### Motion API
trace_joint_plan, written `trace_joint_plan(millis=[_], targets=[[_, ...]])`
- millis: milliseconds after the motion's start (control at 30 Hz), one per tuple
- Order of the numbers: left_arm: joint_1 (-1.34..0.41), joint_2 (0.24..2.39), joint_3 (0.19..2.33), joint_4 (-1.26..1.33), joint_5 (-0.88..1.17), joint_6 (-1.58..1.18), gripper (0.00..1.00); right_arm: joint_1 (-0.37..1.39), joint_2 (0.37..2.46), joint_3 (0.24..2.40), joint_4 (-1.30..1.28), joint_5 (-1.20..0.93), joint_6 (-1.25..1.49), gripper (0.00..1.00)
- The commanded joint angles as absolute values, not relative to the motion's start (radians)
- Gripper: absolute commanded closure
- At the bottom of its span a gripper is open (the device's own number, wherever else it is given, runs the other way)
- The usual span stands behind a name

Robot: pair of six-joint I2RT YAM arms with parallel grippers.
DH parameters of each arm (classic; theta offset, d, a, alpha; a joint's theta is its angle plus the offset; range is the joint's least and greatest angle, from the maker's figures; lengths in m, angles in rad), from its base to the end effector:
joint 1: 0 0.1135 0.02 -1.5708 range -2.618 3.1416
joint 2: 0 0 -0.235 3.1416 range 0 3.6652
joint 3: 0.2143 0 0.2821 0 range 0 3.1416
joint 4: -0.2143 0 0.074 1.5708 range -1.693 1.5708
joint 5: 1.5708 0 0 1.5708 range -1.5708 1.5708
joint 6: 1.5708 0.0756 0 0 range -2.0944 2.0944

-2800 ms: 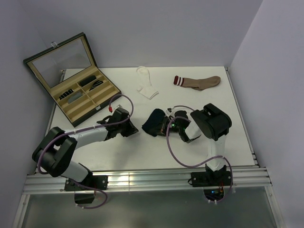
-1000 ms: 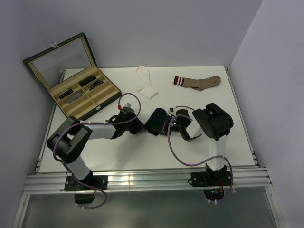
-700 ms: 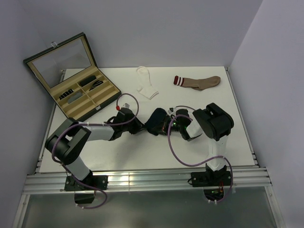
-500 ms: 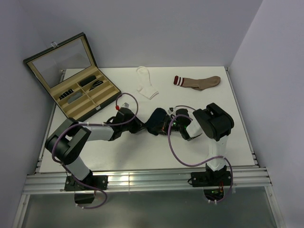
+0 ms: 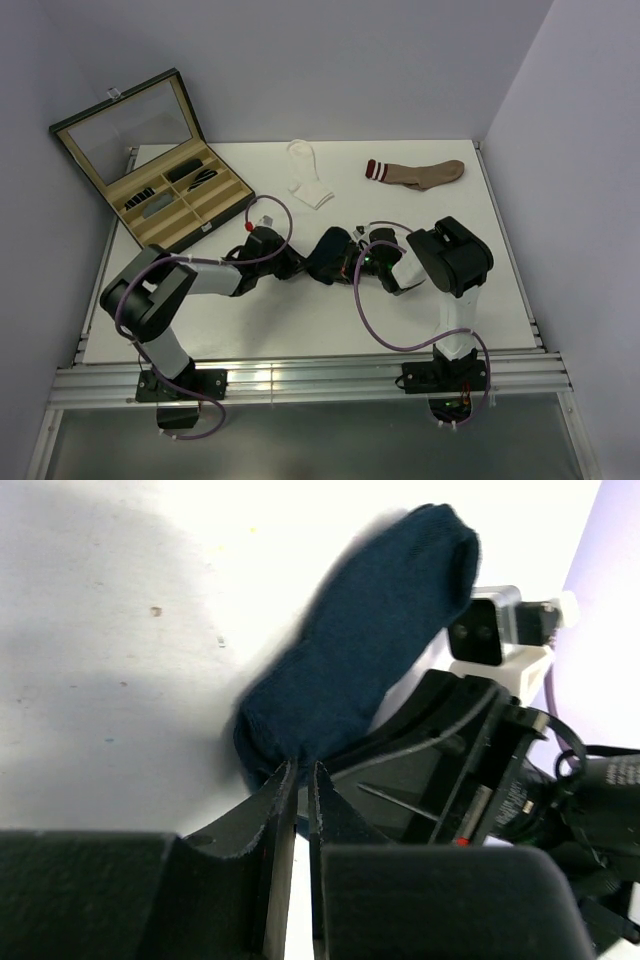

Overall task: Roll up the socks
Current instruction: Roll the sock at the center of the board.

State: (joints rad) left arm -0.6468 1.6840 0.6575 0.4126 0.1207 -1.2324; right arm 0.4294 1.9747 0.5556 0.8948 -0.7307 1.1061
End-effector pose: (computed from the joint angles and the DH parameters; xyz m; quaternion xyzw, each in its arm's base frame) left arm 0.2837 -0.2257 0.0564 -0.2292 0.8564 -0.4026 0.2280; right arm 0.2755 0.1816 0.0009 0.1001 0.8224 0.5468 0.1209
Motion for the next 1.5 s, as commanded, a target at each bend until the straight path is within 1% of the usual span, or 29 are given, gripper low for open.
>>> trace_joint_plan(millis=[0,400,467,533,567,600,667,700,867,933,1000,1033,1100,1133,1167,1300,1467], targets=[[-0.644,1.710,0.669,0.460,0.143,-1.252,0.85,0.422,1.967,0.555,0.795,-0.640,1.060,1.00],[-0.644,1.779,0.692,0.420,0.115,-1.246,0.86,0.422,1.942,0.555,0.767,-0.630,1.051,1.00],[-0.644,1.792,0.696,0.401,0.109,-1.249,0.86,0.422,1.927,0.558,0.730,-0.626,1.028,0.98],[-0.644,1.798,0.704,0.376,0.101,-1.249,0.86,0.422,1.898,0.557,0.692,-0.611,1.002,0.90],[-0.644,1.801,0.707,0.358,0.094,-1.247,0.87,0.422,1.885,0.561,0.672,-0.603,0.990,0.84],[-0.644,1.802,0.710,0.350,0.089,-1.247,0.87,0.423,1.876,0.566,0.651,-0.597,0.961,0.79],[-0.644,1.799,0.716,0.328,0.077,-1.244,0.87,0.425,1.835,0.575,0.574,-0.588,0.931,0.73],[-0.644,1.798,0.721,0.310,0.069,-1.241,0.87,0.426,1.818,0.580,0.551,-0.575,0.901,0.68],[-0.643,1.802,0.744,0.278,0.064,-1.221,0.88,0.445,1.668,0.624,0.300,-0.490,0.772,0.58],[-0.644,1.807,0.750,0.276,0.074,-1.215,0.88,0.452,1.619,0.658,0.162,-0.410,0.680,0.58],[-0.646,1.810,0.755,0.276,0.077,-1.210,0.88,0.472,1.536,0.678,0.089,-0.352,0.582,0.58],[-0.646,1.813,0.755,0.275,0.083,-1.210,0.89,0.482,1.511,0.698,0.034,-0.278,0.546,0.58],[-0.646,1.815,0.762,0.270,0.086,-1.200,0.89,0.528,1.451,0.718,-0.029,-0.192,0.430,0.62],[-0.646,1.815,0.764,0.268,0.086,-1.198,0.89,0.549,1.439,0.742,-0.047,-0.110,0.392,0.64],[-0.646,1.816,0.768,0.268,0.089,-1.193,0.89,0.573,1.431,0.755,-0.063,-0.074,0.318,0.66],[-0.646,1.822,0.790,0.259,0.103,-1.180,0.89,0.707,1.431,0.795,-0.072,0.026,0.175,0.66],[-0.647,1.836,0.804,0.256,0.115,-1.167,0.90,0.753,1.474,0.828,-0.049,0.048,0.085,0.65]])
